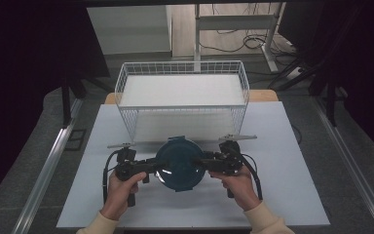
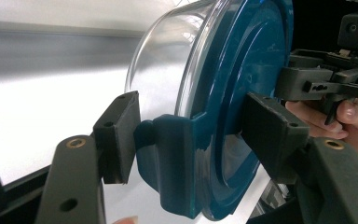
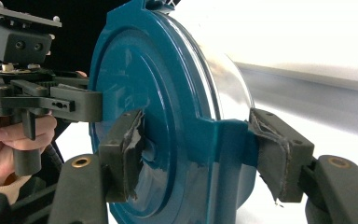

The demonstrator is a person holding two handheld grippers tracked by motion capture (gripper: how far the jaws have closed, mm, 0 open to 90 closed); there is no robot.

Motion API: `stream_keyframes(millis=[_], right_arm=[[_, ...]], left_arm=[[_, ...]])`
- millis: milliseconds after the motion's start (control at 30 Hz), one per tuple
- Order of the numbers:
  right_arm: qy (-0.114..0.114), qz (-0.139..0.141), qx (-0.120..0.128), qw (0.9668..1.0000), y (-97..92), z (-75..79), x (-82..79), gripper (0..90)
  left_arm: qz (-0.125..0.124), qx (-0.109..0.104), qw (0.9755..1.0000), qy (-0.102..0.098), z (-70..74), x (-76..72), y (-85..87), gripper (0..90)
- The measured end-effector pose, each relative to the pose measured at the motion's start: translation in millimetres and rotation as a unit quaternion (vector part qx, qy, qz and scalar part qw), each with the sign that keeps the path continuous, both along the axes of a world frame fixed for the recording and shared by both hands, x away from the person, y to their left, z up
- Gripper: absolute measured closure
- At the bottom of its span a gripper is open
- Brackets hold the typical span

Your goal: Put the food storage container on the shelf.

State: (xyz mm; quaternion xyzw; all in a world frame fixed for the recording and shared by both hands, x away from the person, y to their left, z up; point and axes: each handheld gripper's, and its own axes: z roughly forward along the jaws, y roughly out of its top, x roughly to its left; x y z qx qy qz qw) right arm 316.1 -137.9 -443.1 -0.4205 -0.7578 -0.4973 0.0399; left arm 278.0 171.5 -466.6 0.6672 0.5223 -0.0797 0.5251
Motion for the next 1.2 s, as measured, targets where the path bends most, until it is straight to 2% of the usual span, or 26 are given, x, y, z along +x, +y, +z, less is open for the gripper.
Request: stream_keyframes(millis=[200, 367, 467, 667, 833, 1200], right_arm=[[-0.008, 0.007, -0.004, 0.9999, 0.1, 5.0, 3.9, 37.6], [-0.004, 0.011, -0.006, 0.9999, -1.3, 4.4, 12.5, 37.6], [-0.006, 0.009, -0.006, 0.9999, -2.2, 7.6, 16.9, 37.6], [-0.015, 0.001, -0.004, 0.9999, -6.0, 23.8, 23.4, 37.7], [-0.026, -0.003, -0.005, 0.9996, -7.8, 40.3, 27.9, 37.8], [-0.051, -0.003, 0.001, 0.9987, -4.8, 83.3, 44.3, 38.0]], left_arm=[[0.002, 0.000, 1.0000, -0.002, 2.9, 0.6, -0.6, 38.2], [-0.002, 0.000, 1.0000, 0.007, 1.3, 9.1, -2.3, 38.3], [-0.005, 0.001, 1.0000, 0.003, 5.7, 14.6, -3.5, 38.3], [-0.010, 0.003, 0.9999, -0.012, 22.7, 24.7, -7.0, 38.3], [-0.014, -0.004, 0.9998, -0.017, 36.4, 32.2, -7.5, 38.5], [-0.011, -0.003, 0.9990, -0.042, 81.3, 50.1, -3.3, 38.8]])
